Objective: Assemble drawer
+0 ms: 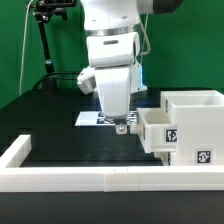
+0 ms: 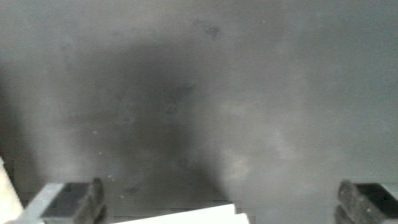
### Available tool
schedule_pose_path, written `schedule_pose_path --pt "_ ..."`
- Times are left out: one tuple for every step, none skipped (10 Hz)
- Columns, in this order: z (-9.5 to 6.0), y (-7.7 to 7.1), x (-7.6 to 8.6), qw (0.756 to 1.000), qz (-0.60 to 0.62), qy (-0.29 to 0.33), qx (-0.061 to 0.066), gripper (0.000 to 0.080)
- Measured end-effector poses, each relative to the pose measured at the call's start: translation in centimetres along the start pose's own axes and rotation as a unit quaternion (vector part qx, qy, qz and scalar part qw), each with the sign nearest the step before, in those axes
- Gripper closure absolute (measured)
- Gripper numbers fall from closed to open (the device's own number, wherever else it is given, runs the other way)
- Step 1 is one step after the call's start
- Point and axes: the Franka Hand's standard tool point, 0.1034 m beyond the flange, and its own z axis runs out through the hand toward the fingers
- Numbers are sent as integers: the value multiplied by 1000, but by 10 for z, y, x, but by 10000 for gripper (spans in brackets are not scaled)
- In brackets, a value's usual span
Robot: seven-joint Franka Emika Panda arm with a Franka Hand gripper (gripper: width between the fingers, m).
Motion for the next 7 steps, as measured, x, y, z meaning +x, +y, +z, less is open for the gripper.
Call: schedule_pose_path --pt "0 0 2 1000 4 0 0 151" --pt "1 -1 10 1000 11 0 1 151" --pt "1 -1 16 1000 9 1 1 151" --pt "2 -1 19 1000 4 0 3 151" --pt "3 -2 23 1000 -9 -5 6 151" --pt "4 -3 30 1000 -26 -11 8 151" --pt "4 -4 36 999 -30 -14 8 151"
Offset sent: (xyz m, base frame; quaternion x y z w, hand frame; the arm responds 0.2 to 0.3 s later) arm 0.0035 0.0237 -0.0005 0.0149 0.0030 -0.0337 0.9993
